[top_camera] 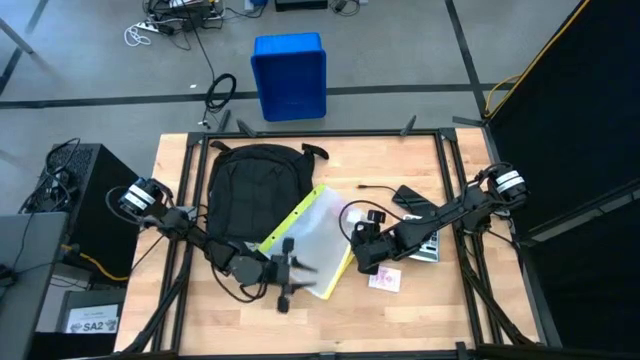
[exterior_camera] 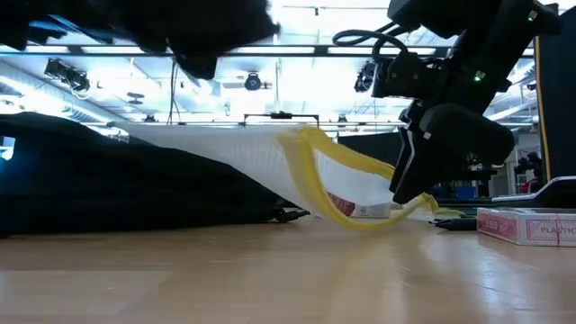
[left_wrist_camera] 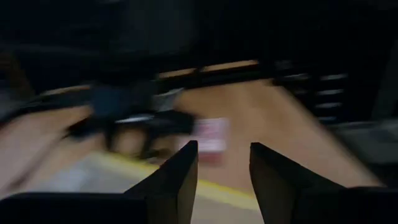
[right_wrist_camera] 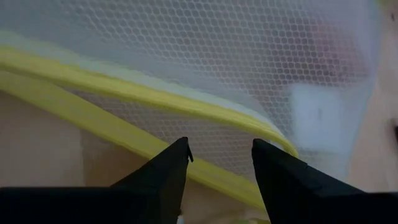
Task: Unpack backpack
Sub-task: Remove the white charger adapter from the white zip bag
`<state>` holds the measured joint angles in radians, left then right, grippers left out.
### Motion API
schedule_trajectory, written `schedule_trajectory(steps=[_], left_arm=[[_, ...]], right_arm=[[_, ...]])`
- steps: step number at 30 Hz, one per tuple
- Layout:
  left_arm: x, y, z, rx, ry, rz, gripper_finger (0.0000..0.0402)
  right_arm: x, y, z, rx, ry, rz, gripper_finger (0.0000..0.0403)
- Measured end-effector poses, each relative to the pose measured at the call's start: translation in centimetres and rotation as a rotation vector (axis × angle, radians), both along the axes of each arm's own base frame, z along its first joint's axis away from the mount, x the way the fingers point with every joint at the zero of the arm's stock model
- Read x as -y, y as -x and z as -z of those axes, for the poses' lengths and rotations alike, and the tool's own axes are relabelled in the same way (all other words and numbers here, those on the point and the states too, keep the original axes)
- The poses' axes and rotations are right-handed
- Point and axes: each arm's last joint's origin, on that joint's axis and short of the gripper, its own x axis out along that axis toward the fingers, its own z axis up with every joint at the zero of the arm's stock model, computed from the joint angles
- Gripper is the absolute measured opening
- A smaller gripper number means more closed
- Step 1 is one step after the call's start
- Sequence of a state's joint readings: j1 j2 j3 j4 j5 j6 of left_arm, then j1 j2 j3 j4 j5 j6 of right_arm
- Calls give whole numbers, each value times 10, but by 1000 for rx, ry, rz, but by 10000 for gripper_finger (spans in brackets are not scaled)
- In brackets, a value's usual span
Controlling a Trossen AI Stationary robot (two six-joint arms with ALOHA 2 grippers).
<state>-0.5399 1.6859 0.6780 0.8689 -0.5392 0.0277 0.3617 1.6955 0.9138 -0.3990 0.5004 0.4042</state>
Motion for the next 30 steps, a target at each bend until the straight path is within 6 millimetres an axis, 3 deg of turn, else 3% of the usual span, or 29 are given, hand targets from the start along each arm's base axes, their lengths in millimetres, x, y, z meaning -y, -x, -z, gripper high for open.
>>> schedule_trajectory(steps=[9,17,24,30], left_arm=[[-67,-20,6,-224,52,-161,117],[-116,-39,-3,-393,57,-257,117],[-123,-32,8,-521,121,-323,117],[-109,-31,11,-544,185,-245,117]], right_arm=[[-2,-1,0,23,-26,26,144],[-1,-2,-2,79,-49,101,148],[7,-4,-2,117,-30,197,165],[11,-5,-2,124,-38,227,175]])
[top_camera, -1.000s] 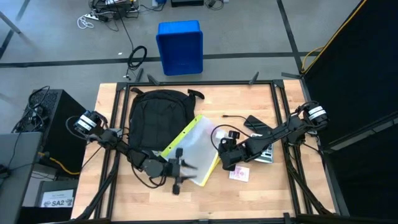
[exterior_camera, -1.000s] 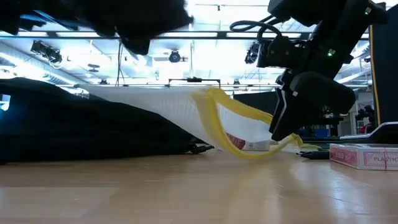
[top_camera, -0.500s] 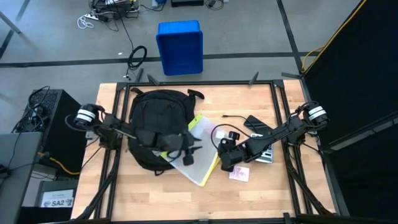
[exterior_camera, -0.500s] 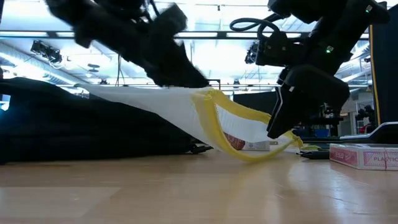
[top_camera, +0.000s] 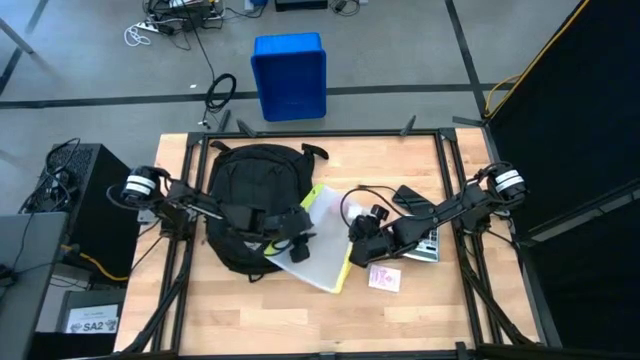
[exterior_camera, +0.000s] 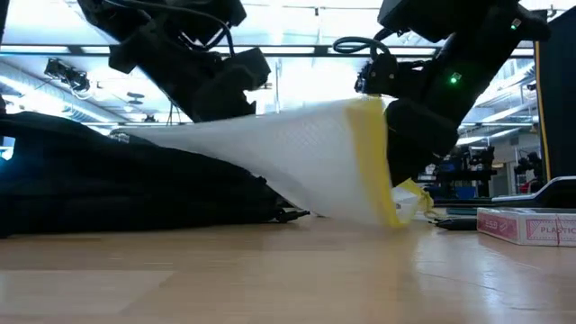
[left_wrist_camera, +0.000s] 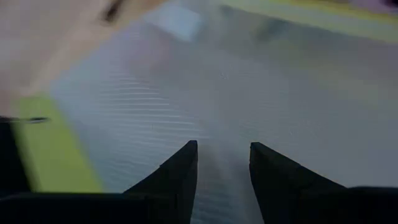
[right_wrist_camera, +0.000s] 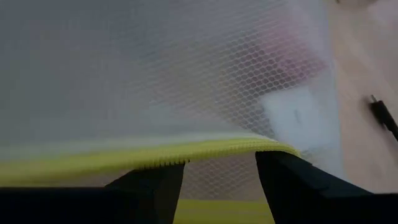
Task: Unpack backpack
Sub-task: Remove the white charger adapter from the white zip bag
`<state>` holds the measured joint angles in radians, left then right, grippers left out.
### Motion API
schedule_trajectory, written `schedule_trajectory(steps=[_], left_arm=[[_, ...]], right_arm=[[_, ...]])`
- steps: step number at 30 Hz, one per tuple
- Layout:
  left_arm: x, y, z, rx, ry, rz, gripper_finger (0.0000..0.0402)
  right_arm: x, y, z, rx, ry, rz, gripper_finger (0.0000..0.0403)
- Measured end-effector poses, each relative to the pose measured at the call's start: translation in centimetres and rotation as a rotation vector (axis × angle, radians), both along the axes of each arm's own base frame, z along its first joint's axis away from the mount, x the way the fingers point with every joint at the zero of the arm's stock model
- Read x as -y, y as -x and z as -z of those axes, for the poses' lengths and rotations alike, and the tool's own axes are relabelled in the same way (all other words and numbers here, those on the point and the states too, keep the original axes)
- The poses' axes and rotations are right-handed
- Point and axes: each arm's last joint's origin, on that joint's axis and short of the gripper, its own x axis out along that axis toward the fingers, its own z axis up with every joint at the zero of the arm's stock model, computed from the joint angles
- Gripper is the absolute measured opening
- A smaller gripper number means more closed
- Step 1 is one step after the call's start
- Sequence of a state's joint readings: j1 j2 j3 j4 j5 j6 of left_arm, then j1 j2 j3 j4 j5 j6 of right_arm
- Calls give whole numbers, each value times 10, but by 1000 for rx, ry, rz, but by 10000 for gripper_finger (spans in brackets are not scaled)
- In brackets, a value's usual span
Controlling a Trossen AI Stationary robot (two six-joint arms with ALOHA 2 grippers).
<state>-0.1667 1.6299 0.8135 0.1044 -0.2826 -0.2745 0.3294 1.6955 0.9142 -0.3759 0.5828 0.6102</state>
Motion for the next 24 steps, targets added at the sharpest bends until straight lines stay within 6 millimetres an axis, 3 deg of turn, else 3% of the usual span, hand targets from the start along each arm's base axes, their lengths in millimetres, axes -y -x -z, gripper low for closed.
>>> schedule_trajectory(steps=[11,24], left_arm=[[26,-8,17,20,72,144,117],[23,-36,-18,168,-21,135,117]], right_arm=[[-14,1,2,-10,-120,-96,158],[-14,-13,1,111,-26,-182,123]])
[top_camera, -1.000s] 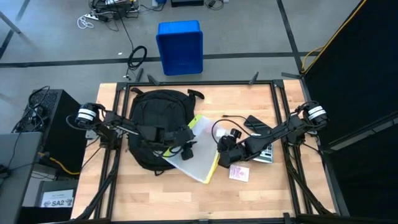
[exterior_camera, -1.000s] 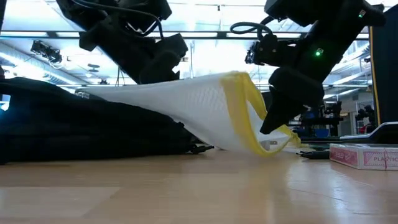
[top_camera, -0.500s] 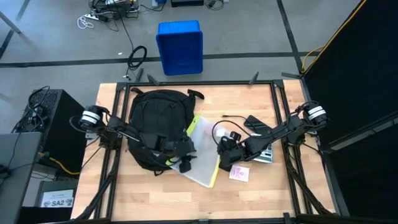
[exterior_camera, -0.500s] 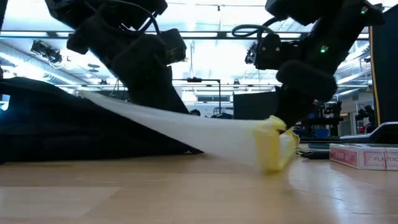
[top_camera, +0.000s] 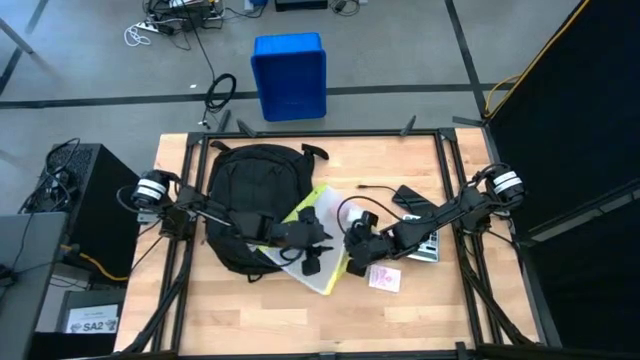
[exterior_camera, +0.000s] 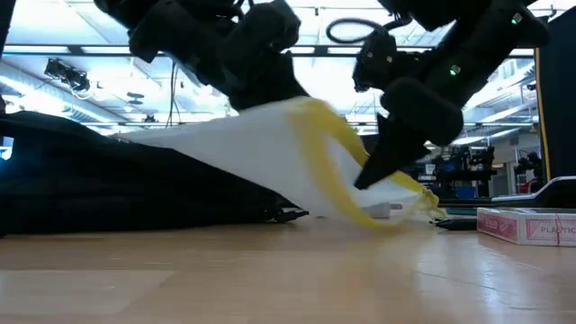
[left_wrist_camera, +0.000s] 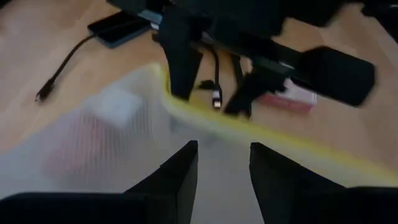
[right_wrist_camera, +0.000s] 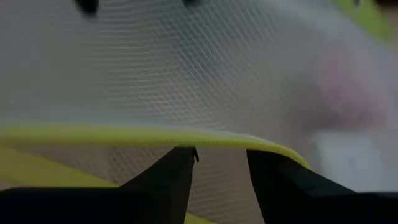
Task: Unpack backpack
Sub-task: Remove the white charger adapter from the white zip bag
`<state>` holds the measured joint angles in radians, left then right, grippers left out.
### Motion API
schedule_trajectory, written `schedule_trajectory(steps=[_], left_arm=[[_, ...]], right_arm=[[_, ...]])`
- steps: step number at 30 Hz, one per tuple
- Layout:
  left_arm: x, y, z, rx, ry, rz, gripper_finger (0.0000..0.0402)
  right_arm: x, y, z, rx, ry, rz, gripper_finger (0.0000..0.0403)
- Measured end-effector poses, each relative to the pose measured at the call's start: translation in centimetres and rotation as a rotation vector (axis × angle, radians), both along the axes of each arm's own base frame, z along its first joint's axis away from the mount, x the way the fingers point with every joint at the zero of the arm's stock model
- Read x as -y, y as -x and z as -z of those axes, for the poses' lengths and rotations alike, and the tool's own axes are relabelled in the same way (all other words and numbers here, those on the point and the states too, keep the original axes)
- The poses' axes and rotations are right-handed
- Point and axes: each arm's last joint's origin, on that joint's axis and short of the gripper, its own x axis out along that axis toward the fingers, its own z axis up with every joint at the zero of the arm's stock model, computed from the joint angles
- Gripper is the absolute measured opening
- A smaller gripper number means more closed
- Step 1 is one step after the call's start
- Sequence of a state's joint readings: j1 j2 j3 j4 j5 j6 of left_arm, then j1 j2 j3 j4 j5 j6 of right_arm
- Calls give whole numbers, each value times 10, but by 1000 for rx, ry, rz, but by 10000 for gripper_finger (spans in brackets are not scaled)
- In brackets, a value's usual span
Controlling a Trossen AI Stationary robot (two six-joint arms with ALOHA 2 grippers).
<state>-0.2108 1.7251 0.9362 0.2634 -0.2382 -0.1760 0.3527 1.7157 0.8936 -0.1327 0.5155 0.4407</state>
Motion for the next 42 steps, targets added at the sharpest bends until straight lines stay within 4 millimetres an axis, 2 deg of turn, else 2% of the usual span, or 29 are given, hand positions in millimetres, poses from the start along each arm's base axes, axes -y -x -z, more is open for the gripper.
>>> schedule_trajectory(steps=[7,17,27,32,42], left_arm=[[3,-6,12,4,16,56,118],[7,-10,5,74,81,142,118],[1,-8,11,-24,31,-19,118],[3,-15,6,-81,15,-32,118],[0,-29,24,-257,-14,-127,118]], right_arm=[[-1,-6,-5,61,12,-30,96],[0,-6,-6,77,46,-9,48],[0,-6,-6,79,53,-3,27],[0,-6,-6,82,53,-2,32],[0,-7,-6,90,52,0,30]])
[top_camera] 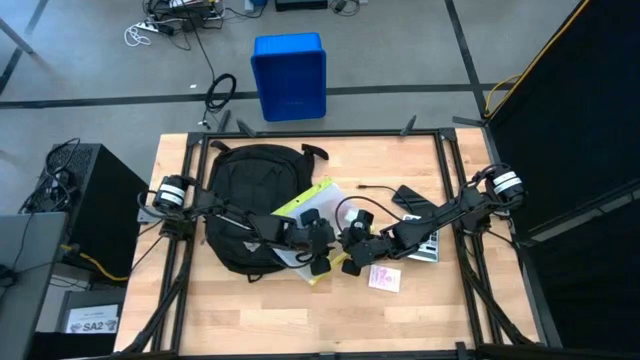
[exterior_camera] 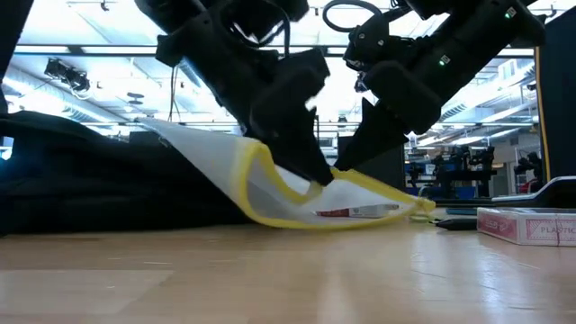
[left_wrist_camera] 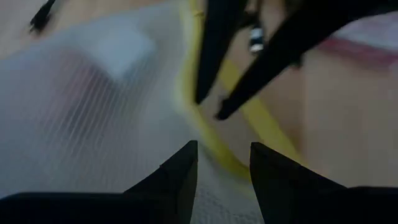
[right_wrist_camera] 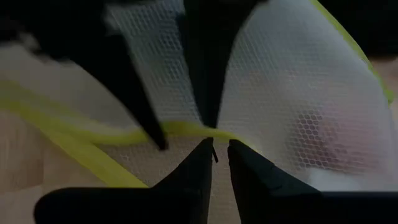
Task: Unpack backpack
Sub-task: Remove the white charger adapter from the white zip bag
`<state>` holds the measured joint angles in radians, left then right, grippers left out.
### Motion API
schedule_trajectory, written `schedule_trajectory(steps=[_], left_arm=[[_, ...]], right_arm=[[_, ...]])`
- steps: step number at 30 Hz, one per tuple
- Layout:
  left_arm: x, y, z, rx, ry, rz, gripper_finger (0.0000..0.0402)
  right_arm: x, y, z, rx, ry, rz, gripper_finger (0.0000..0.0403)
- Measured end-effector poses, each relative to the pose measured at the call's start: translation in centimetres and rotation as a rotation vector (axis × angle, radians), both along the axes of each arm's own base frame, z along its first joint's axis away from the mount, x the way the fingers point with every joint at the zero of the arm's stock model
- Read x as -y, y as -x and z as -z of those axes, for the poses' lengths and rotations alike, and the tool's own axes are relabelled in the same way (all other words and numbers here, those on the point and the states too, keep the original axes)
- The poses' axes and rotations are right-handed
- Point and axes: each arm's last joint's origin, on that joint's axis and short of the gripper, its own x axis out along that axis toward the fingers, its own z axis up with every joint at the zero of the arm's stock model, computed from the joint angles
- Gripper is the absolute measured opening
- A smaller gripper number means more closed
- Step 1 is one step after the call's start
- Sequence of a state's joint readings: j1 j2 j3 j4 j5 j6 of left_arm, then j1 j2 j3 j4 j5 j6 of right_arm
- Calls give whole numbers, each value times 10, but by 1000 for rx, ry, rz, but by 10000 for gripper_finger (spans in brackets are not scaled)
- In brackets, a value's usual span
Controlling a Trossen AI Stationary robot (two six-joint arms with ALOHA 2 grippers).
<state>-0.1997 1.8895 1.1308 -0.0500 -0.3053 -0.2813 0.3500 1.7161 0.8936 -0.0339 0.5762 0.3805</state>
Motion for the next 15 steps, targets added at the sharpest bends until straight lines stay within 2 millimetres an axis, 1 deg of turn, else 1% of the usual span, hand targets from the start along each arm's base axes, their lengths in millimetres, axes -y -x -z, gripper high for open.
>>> schedule_trajectory(steps=[5,11,13,15], left_arm=[[-2,-3,-3,11,-4,-22,118],[-5,-3,0,-3,-18,-42,115],[-7,-2,3,-26,-38,-41,103],[-9,-1,6,-53,-59,-30,79]], right_arm=[[0,0,0,1,5,-5,29],[0,0,0,-2,11,-10,34],[-1,0,0,-7,12,-13,36],[-2,2,1,-30,20,-20,36]])
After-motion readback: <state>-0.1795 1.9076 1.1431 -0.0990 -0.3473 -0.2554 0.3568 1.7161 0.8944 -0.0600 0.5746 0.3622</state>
